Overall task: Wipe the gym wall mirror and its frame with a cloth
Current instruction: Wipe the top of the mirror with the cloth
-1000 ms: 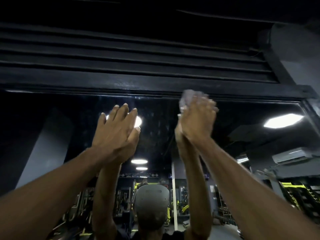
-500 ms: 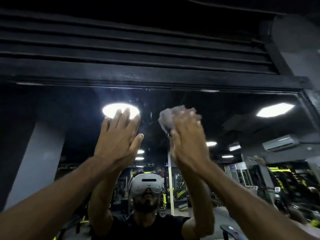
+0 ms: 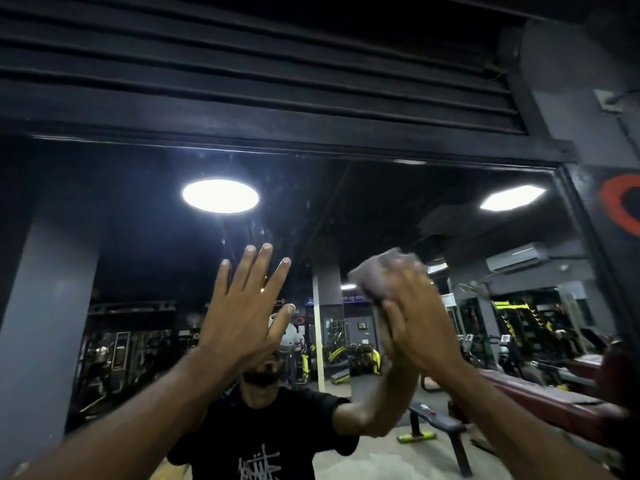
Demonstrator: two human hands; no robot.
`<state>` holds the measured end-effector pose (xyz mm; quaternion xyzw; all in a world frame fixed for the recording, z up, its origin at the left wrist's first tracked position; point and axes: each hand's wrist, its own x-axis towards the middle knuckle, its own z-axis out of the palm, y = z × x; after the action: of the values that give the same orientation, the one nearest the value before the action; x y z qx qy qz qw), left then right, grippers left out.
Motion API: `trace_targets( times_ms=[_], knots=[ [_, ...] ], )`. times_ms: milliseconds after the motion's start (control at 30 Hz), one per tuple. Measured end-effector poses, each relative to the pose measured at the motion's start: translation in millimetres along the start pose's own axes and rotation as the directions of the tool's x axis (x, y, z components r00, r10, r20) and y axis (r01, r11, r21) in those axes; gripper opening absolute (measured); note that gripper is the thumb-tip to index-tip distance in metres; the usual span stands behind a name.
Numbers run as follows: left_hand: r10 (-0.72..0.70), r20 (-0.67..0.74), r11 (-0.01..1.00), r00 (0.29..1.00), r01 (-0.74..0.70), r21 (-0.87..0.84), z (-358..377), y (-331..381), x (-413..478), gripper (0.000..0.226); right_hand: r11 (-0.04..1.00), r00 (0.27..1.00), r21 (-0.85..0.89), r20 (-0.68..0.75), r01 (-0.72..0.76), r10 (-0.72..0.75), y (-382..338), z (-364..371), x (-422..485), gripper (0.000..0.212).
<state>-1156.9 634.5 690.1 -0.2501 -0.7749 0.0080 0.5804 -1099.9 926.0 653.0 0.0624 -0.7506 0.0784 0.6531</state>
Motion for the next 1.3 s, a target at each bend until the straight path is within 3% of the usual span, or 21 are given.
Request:
trace_targets(
  times_ms=[67,100,200,267,300,433,467,500,600,667,700,767,867,933,1000,1033,1100,1133,1167,1233,1300],
  knots=[
    [-0.010,0.003,1.000,1.000,0.010,0.002,-3,-5,-2,0.078,0.951,0.934,0.025,-0.182,-0.310,0.309,-10,3,7,0.053],
    [-0.025,-0.004,1.000,1.000,0.025,-0.005,-5,-7,-1,0.078,0.937,0.916,0.013,-0.207,-0.350,0.345,-31,11,11,0.052],
    [-0.106,-0.057,0.994,0.993,0.105,-0.027,-15,-22,17,0.073,1.000,1.000,-0.006,-0.012,-0.027,0.027,-91,34,19,0.054],
    [-0.127,-0.078,0.992,0.989,0.127,-0.013,-23,-31,31,0.072,0.985,0.985,-0.063,0.069,0.163,-0.159,-90,26,44,0.062],
    [-0.137,-0.086,0.990,0.987,0.138,-0.001,-27,-38,40,0.071,0.980,0.982,-0.080,0.059,0.184,-0.179,-80,22,66,0.064],
    [-0.192,-0.138,0.981,0.972,0.191,-0.020,-44,-60,64,0.065,0.980,0.969,0.008,-0.146,-0.199,0.198,-72,8,129,0.061],
    [-0.172,-0.143,0.985,0.975,0.174,0.000,-47,-64,68,0.064,0.973,0.960,0.028,-0.156,-0.229,0.231,-87,13,131,0.062],
    [-0.152,-0.144,0.988,0.978,0.156,0.017,-49,-67,72,0.065,0.984,0.973,0.034,-0.146,-0.178,0.181,-103,23,127,0.062],
    [-0.123,-0.138,0.991,0.983,0.128,0.030,-54,-77,83,0.070,0.981,0.981,0.001,0.000,0.193,-0.193,-119,35,108,0.063],
    [-0.123,-0.148,0.991,0.981,0.129,0.033,-54,-84,88,0.071,0.957,0.957,-0.016,0.012,0.289,-0.289,-94,19,125,0.061],
    [-0.128,-0.158,0.990,0.979,0.135,0.035,-53,-88,88,0.070,0.968,0.967,-0.016,-0.034,0.251,-0.252,-80,17,143,0.060],
    [-0.137,-0.162,0.988,0.977,0.146,0.046,-52,-94,86,0.070,0.999,0.991,0.035,-0.132,0.023,-0.019,-73,12,181,0.057],
    [-0.133,-0.170,0.988,0.976,0.145,0.061,-52,-102,85,0.070,0.963,0.935,-0.015,-0.243,-0.269,0.257,-134,32,211,0.049],
    [-0.163,-0.189,0.985,0.968,0.172,0.030,-55,-108,85,0.068,0.983,0.947,-0.104,-0.302,-0.148,0.111,-174,47,206,0.048],
    [-0.207,-0.197,0.977,0.958,0.211,0.000,-59,-116,82,0.069,0.974,0.968,-0.116,-0.141,0.194,-0.210,-180,56,184,0.057],
    [-0.209,-0.186,0.977,0.960,0.213,-0.001,-60,-119,78,0.070,0.940,0.941,-0.079,-0.038,0.332,-0.336,-171,46,174,0.057],
    [-0.192,-0.157,0.980,0.969,0.197,0.015,-58,-123,66,0.073,0.885,0.886,-0.076,-0.040,0.459,-0.462,-141,25,173,0.052],
    [-0.180,-0.143,0.982,0.973,0.186,0.026,-56,-125,57,0.074,0.918,0.914,-0.083,-0.093,0.388,-0.395,-125,19,181,0.046],
    [-0.166,-0.136,0.984,0.977,0.173,0.040,-54,-125,51,0.075,0.972,0.957,-0.089,-0.176,0.217,-0.230,-110,14,194,0.041],
    [-0.148,-0.121,0.987,0.982,0.154,0.047,-51,-126,40,0.075,0.990,0.956,-0.053,-0.271,-0.134,0.115,-105,16,206,0.044],
    [-0.143,-0.110,0.989,0.984,0.146,0.023,-47,-127,29,0.074,0.980,0.943,0.002,-0.273,-0.198,0.191,-139,37,188,0.054]
  ],
)
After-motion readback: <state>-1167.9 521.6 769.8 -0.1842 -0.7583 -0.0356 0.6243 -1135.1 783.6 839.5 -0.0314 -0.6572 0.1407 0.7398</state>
